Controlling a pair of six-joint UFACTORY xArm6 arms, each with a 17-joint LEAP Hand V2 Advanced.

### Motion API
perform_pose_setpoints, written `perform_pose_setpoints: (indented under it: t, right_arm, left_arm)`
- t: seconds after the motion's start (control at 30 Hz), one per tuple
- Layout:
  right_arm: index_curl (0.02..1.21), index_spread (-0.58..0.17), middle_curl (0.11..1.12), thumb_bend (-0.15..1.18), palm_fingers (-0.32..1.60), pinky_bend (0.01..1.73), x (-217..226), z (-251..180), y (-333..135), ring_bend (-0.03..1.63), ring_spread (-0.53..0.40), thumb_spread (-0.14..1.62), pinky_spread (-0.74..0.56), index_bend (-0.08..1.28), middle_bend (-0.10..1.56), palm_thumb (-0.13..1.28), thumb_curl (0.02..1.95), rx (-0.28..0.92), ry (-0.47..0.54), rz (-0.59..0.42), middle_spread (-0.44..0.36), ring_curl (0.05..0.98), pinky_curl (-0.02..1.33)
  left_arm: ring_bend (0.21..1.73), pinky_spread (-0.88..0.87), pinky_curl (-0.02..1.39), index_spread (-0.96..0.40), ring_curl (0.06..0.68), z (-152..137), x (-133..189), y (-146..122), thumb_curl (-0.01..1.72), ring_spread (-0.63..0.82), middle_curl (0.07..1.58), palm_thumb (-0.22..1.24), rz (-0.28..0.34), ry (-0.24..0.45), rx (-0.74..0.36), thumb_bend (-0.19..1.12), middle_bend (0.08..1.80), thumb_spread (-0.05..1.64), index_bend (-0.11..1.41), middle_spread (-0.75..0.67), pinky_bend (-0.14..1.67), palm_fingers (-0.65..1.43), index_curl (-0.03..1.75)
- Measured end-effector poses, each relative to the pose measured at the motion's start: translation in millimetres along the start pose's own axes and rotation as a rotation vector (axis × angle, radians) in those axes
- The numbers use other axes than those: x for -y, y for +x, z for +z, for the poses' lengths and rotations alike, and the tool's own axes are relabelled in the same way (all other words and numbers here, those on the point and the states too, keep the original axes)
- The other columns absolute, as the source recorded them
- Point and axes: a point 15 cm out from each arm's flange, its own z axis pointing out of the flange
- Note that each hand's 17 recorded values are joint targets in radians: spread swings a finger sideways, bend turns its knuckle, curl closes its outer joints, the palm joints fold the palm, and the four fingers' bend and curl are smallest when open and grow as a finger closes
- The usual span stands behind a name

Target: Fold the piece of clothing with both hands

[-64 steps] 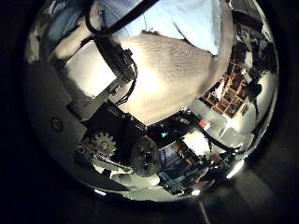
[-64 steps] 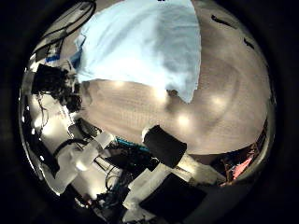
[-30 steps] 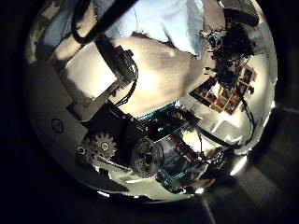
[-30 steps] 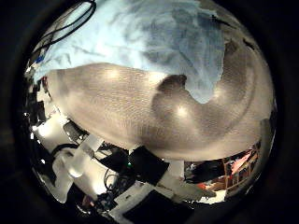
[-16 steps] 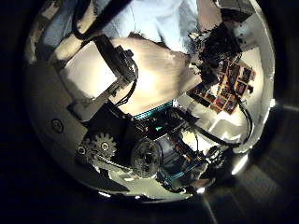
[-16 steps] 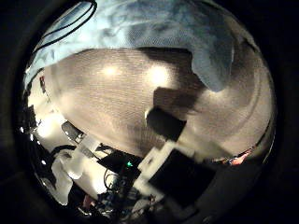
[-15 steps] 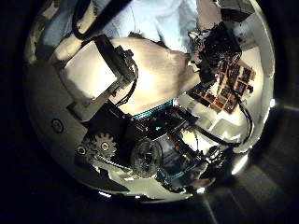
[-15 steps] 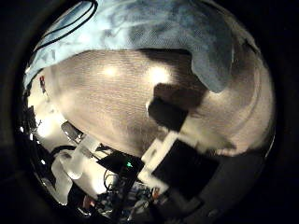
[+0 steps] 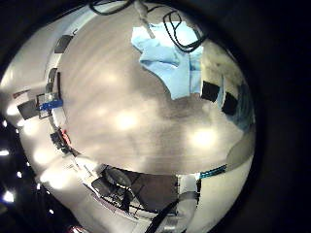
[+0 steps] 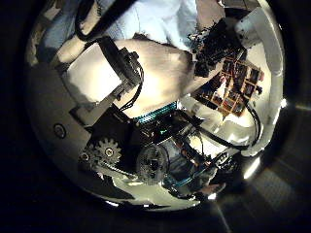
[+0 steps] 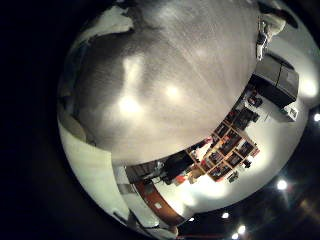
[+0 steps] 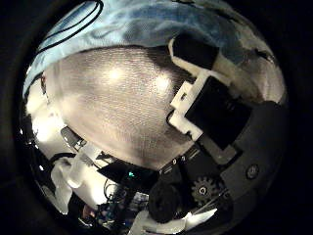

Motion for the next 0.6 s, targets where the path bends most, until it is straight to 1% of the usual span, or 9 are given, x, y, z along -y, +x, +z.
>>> perform_pose_setpoints:
  t: [0.13,0.23,0.3,0.47,0.6]
  right_arm:
    - [0.76,-0.329,0.77,0.07,1.18,1.39,-12,-8,3,1.32,-0.223,1.10,-0.27,1.00,1.20,0.95,0.51,-0.001,-0.007,0.005,-0.171,0.580,0.42]
    - [0.78,-0.312,0.78,0.06,1.15,1.42,-28,-19,7,1.35,-0.220,1.11,-0.24,1.03,1.23,0.96,0.54,-0.004,-0.012,0.010,-0.162,0.605,0.45]
    - [0.79,-0.303,0.79,0.05,1.13,1.43,-37,-25,8,1.36,-0.219,1.12,-0.24,1.05,1.25,0.97,0.55,0.000,-0.002,0.010,-0.157,0.619,0.47]
    - [0.81,-0.287,0.80,0.03,1.11,1.44,-63,-48,14,1.37,-0.216,1.14,-0.22,1.07,1.27,0.97,0.58,0.003,0.075,0.015,-0.149,0.646,0.50]
    - [0.82,-0.278,0.80,0.01,1.10,1.43,-83,-69,20,1.37,-0.214,1.14,-0.21,1.08,1.28,0.98,0.61,0.005,0.149,0.023,-0.144,0.661,0.53]
  left_arm:
    - [1.26,-0.70,0.66,-0.68,0.502,-3,-8,3,0.63,-0.48,0.96,0.85,0.017,-0.008,-0.012,-0.01,0.97,1.06,0.26,-0.57,0.88,1.10,1.49]
    - [1.25,-0.70,0.67,-0.67,0.502,-5,-16,1,0.64,-0.48,0.96,0.84,0.024,-0.009,-0.012,-0.01,0.97,1.06,0.26,-0.57,0.88,1.10,1.49]
    - [1.25,-0.70,0.67,-0.67,0.502,-2,-25,1,0.64,-0.48,0.97,0.84,0.032,-0.024,-0.014,-0.01,0.97,1.06,0.25,-0.57,0.88,1.10,1.50]
    - [1.25,-0.70,0.67,-0.66,0.503,5,-53,2,0.64,-0.48,0.97,0.84,0.058,-0.046,-0.012,-0.01,0.97,1.06,0.25,-0.57,0.88,1.10,1.50]
    - [1.25,-0.71,0.67,-0.66,0.501,2,-76,5,0.64,-0.48,0.97,0.84,0.078,-0.067,-0.011,-0.01,0.97,1.06,0.25,-0.58,0.88,1.10,1.50]
